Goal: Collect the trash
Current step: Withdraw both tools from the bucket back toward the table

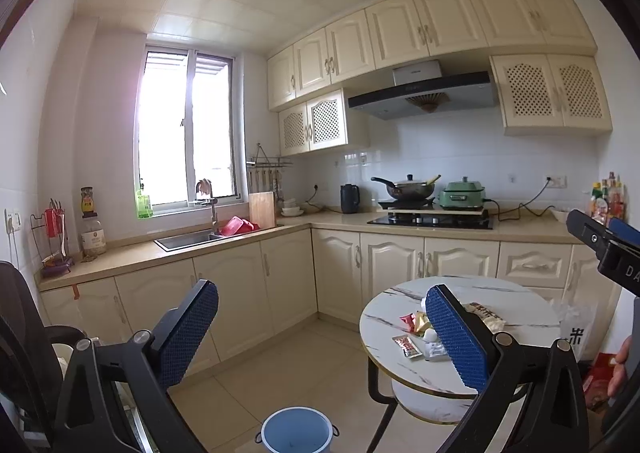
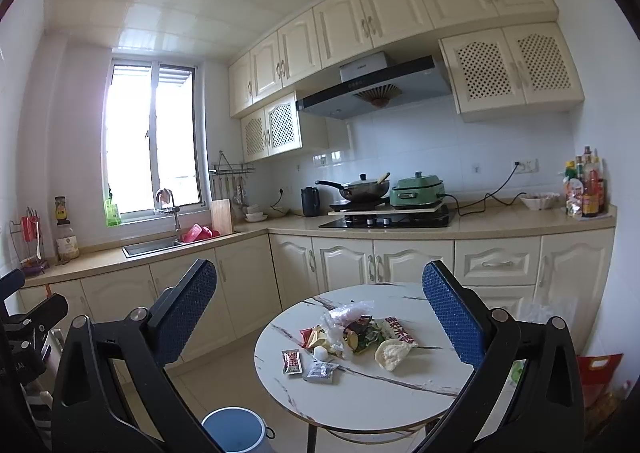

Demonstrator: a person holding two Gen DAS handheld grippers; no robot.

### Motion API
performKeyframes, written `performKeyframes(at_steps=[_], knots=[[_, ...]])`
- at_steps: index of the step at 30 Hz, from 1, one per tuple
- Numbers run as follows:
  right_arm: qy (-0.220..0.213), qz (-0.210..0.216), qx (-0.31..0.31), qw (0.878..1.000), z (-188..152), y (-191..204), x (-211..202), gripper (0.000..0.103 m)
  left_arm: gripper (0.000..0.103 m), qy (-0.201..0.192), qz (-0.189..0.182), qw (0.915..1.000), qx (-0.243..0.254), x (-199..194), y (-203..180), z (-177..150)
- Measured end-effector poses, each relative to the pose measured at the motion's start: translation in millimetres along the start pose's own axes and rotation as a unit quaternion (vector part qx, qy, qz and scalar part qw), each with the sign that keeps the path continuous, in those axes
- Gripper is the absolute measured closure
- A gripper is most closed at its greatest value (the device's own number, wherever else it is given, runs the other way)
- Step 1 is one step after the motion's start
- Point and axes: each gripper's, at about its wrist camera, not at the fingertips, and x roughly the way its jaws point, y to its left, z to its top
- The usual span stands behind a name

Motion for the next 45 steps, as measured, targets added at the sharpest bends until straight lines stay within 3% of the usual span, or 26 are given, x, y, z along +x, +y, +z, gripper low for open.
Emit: performKeyframes(at_steps=[35,45], knots=[[0.029,0.000,0.007,1.000,-13.8,-5.8,17.8,0.000,0.001,0.009,-0.007,0.9999,-0.001,13.9,-17.6,2.8],[0.070,-0.029,0.010,0.997,-39.5,-35.3,52.6,0.000,0.001,0.058,-0.013,0.9982,-0.003,64.4,-28.5,-8.0]])
